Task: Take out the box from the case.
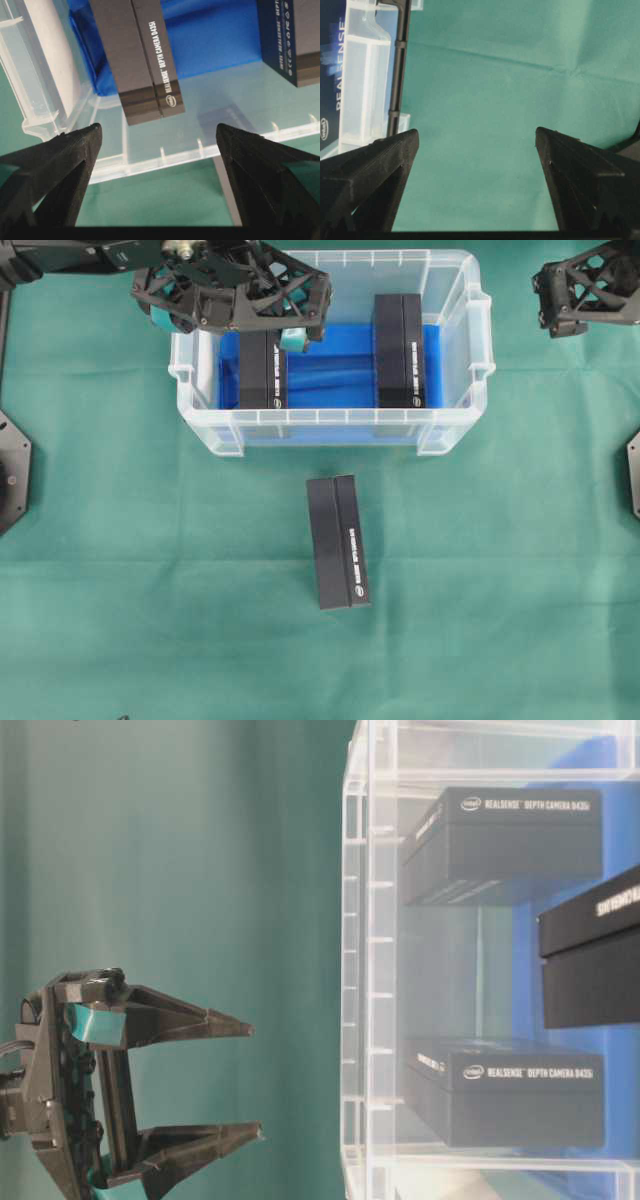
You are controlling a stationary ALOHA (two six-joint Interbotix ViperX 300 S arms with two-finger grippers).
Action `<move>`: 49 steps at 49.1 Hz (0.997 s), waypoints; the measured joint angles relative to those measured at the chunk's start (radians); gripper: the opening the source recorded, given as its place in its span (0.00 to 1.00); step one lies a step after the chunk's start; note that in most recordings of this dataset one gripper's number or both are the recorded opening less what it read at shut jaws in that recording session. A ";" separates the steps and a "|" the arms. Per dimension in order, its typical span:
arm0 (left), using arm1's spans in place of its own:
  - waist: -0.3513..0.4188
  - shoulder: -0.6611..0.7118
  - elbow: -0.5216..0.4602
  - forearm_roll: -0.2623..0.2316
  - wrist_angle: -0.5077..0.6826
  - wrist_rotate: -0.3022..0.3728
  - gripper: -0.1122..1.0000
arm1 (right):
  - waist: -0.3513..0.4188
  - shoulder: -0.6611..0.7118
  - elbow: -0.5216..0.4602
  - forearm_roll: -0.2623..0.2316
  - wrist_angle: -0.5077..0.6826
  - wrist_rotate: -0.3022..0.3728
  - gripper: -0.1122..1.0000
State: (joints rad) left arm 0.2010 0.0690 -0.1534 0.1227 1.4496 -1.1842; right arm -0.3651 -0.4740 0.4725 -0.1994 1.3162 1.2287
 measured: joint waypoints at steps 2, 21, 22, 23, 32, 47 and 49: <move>0.000 0.000 0.002 0.000 0.000 -0.002 0.98 | 0.000 0.000 0.002 0.000 0.000 -0.003 0.94; 0.000 0.000 0.002 0.002 0.000 -0.017 0.98 | 0.000 0.000 0.002 0.000 0.000 -0.003 0.94; 0.000 0.000 0.002 0.002 0.000 -0.015 0.98 | -0.002 0.000 0.000 0.000 0.000 0.000 0.94; 0.002 -0.002 0.002 0.003 0.000 -0.015 0.98 | 0.000 0.000 0.000 0.000 0.000 -0.003 0.94; 0.000 0.000 0.006 0.005 0.000 -0.015 0.98 | -0.002 0.000 0.002 0.002 -0.006 0.000 0.94; 0.000 -0.002 0.057 0.020 -0.025 -0.052 0.98 | 0.000 0.000 0.005 0.000 -0.009 -0.005 0.94; 0.002 -0.002 0.067 0.026 -0.032 -0.058 0.98 | 0.000 0.000 0.006 0.000 -0.009 -0.005 0.94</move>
State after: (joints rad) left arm 0.2025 0.0675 -0.0859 0.1488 1.4174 -1.2425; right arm -0.3651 -0.4740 0.4786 -0.1994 1.3070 1.2241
